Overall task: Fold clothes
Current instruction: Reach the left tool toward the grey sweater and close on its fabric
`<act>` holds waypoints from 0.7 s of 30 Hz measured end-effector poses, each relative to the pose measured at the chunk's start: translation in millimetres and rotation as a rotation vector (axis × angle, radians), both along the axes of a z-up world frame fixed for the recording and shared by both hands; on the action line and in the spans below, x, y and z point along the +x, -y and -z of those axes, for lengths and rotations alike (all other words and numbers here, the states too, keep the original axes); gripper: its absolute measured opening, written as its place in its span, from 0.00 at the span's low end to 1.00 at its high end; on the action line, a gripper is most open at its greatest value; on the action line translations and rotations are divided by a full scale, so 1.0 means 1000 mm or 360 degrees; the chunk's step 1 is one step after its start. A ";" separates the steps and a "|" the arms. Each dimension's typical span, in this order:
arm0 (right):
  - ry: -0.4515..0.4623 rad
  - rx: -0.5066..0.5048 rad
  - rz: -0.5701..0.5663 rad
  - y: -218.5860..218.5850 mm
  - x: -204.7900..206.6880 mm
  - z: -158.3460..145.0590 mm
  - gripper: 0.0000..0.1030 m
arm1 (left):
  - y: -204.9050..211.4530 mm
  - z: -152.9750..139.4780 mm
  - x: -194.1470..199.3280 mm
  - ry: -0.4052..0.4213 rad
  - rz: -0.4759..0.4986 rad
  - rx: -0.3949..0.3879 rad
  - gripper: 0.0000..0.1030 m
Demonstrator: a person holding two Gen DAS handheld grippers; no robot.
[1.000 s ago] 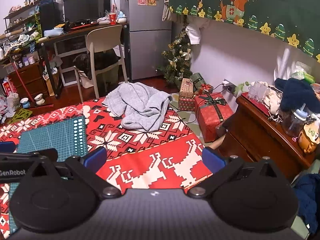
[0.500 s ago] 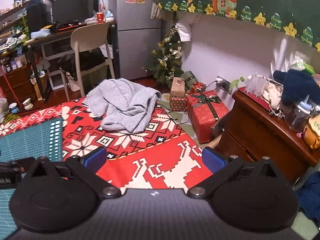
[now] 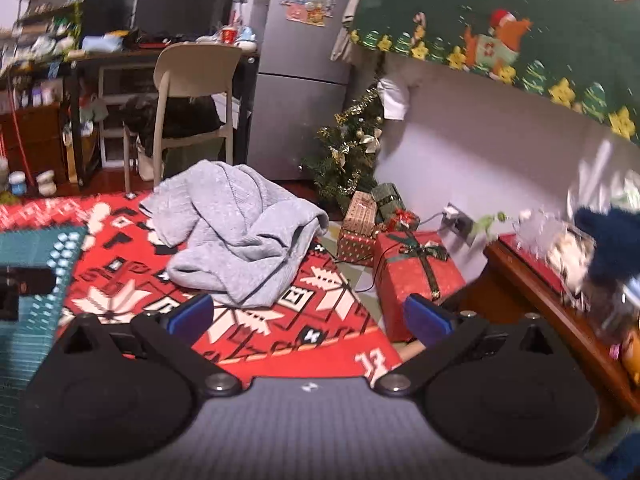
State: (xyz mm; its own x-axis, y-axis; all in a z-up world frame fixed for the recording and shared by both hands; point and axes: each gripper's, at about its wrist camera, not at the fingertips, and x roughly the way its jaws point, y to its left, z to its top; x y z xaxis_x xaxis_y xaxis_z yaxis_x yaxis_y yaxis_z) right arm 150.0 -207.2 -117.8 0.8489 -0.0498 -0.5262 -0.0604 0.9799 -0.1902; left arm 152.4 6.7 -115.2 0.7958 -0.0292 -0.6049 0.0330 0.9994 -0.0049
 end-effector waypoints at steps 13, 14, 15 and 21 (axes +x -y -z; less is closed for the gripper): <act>-0.0143 0.0307 -0.0156 0.029 0.072 0.023 0.92 | 0.036 0.040 0.074 -0.0093 0.0312 -0.0281 0.92; -0.0153 0.0314 -0.0152 0.032 0.075 0.024 0.89 | 0.035 0.043 0.081 -0.0122 0.0325 -0.0362 0.90; -0.0163 0.0325 -0.0147 0.035 0.078 0.025 0.87 | 0.033 0.045 0.086 -0.0138 0.0330 -0.0434 0.89; -0.0211 0.0406 -0.0110 0.048 0.091 0.034 0.77 | 0.036 0.058 0.115 -0.0242 0.0287 -0.0529 0.73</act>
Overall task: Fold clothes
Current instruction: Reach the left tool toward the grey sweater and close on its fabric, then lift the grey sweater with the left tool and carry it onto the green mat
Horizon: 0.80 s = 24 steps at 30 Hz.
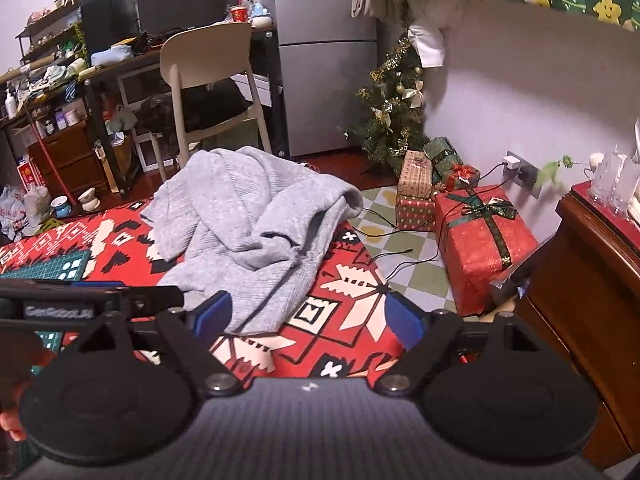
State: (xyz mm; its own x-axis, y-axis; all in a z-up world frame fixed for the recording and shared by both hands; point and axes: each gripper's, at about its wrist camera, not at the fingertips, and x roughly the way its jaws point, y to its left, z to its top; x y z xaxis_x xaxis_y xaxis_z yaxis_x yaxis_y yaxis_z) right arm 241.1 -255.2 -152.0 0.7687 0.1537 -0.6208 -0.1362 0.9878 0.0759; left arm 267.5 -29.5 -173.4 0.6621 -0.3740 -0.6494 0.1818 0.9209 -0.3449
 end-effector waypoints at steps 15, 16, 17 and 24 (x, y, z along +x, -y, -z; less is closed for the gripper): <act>-0.0017 0.0091 -0.0058 -0.004 -0.008 -0.006 0.40 | -0.019 -0.030 -0.028 0.0066 -0.0119 -0.0089 0.09; -0.0017 0.0098 -0.0066 -0.006 -0.012 -0.008 0.40 | -0.024 -0.036 -0.034 0.0075 -0.0135 -0.0093 0.09; -0.0018 0.0113 -0.0072 -0.006 -0.015 -0.010 0.40 | -0.030 -0.042 -0.042 0.0087 -0.0152 -0.0091 0.08; -0.0019 0.0188 -0.0141 -0.024 -0.057 -0.024 0.40 | -0.066 -0.069 -0.117 0.0122 -0.0215 0.0040 0.08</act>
State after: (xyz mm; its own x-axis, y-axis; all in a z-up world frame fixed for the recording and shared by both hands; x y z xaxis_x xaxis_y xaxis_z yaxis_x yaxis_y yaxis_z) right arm 183.6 -230.9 -127.7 0.7415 0.2931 -0.6036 -0.2208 0.9560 0.1930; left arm 150.8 36.8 -104.5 0.7531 -0.2624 -0.6033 0.0806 0.9469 -0.3113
